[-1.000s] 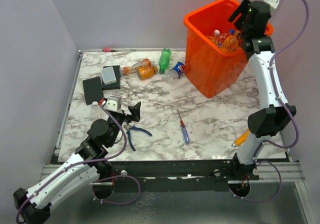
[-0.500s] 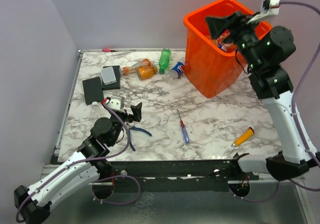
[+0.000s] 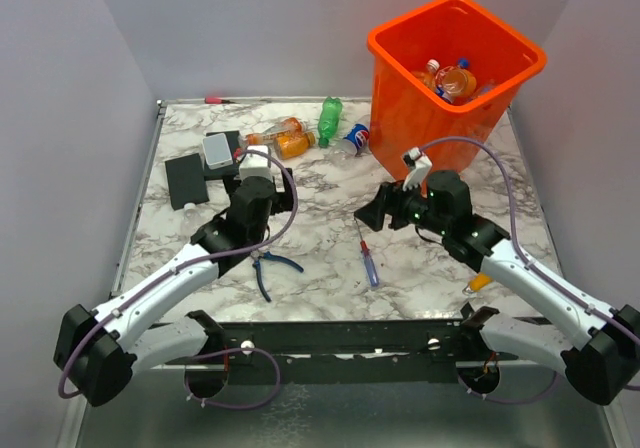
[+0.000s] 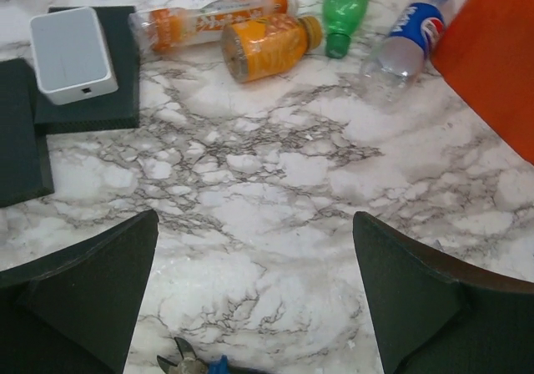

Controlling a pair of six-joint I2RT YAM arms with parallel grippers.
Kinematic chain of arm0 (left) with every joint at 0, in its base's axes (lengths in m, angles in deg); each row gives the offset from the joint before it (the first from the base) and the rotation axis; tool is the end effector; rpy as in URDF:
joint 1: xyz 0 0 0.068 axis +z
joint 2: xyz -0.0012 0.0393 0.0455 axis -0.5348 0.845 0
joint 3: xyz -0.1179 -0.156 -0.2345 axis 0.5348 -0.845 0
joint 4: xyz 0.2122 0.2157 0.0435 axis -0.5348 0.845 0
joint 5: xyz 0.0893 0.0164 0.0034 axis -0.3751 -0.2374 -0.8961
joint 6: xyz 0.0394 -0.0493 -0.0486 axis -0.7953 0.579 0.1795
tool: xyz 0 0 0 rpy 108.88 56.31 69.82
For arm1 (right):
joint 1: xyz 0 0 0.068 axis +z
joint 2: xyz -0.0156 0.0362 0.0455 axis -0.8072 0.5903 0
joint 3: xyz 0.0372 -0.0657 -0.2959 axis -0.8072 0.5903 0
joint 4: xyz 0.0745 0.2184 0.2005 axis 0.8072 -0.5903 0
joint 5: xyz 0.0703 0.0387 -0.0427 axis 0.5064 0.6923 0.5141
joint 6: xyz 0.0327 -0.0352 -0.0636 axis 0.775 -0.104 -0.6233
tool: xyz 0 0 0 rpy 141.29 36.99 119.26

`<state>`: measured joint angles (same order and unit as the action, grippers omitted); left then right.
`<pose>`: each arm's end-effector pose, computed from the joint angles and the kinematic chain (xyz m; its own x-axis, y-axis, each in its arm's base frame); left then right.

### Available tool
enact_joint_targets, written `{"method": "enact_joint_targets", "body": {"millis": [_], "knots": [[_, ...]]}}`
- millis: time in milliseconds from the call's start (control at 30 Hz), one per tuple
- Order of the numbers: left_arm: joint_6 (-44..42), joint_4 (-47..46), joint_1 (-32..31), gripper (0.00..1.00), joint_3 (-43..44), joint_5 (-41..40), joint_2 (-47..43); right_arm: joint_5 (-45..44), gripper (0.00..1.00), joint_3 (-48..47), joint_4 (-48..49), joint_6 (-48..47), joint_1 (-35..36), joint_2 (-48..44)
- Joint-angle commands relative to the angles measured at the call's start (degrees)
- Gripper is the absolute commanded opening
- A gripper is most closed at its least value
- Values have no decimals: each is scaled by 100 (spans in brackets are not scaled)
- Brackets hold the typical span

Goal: Put the plastic bottles in the bin
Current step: Pick up the plastic bottle at the center of the board.

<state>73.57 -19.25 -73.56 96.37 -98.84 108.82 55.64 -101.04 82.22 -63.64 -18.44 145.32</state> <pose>0.2337 -0.1555 0.2973 -0.2908 -0.0714 -0.9541 0.0911 0.9906 -0.1019 0.2414 0.1893 0.3134 -0.5732 0.0987 -0.8135 -0.5354 0.7064 0.4629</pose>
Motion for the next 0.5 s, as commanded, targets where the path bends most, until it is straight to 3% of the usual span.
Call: {"method": "enact_joint_targets", "body": {"millis": [0, 133, 267, 467], "knots": [[1117, 1498, 776, 99, 839, -350, 505, 36, 77, 562, 527, 456, 31, -633], [1366, 2614, 2264, 99, 958, -112, 809, 7, 77, 1175, 706, 681, 31, -961], [1735, 2852, 3418, 99, 830, 126, 1212, 324, 77, 1442, 955, 784, 31, -907], [1706, 2819, 3893, 99, 674, -191, 1606, 759, 76, 1523, 1003, 893, 31, -755]]}}
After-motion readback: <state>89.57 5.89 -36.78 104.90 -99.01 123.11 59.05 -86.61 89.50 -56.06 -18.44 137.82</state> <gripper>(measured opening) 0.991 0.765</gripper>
